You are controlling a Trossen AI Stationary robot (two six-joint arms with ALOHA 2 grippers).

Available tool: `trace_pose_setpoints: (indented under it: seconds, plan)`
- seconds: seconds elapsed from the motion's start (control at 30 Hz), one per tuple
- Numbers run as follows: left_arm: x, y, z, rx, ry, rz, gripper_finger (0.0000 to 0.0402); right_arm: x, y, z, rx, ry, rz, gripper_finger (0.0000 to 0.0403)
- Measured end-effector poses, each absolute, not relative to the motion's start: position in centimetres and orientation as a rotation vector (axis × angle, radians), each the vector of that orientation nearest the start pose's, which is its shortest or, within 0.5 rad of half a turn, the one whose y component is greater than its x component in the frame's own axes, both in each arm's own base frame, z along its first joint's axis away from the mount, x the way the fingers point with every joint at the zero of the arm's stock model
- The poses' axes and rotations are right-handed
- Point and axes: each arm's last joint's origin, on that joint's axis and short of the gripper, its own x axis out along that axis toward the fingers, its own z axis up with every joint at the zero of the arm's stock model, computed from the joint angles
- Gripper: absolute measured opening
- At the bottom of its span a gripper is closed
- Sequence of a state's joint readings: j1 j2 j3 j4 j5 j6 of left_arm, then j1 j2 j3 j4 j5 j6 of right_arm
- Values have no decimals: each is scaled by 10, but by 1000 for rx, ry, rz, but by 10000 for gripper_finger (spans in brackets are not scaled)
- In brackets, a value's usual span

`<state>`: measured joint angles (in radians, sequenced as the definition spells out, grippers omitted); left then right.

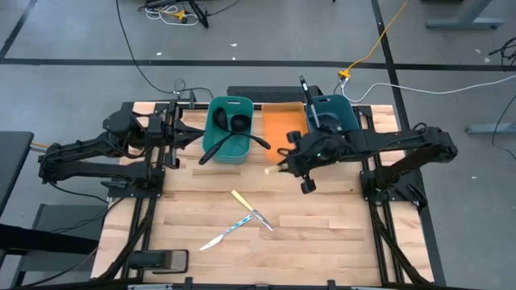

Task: Pick & Place Kitchen Items
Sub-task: Put the right yellow table knife into the orange bin

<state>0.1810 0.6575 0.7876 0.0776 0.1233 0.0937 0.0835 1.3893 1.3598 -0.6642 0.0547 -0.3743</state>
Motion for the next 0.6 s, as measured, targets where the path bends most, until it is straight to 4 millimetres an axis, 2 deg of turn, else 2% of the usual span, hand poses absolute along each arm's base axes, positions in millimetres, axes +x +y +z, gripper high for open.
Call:
trace_pose_setpoints:
  seconds: [0.6]
  plan:
    - [139, 22, 376, 124, -203, 75, 16, 239, 4, 421, -304, 342, -122, 61]
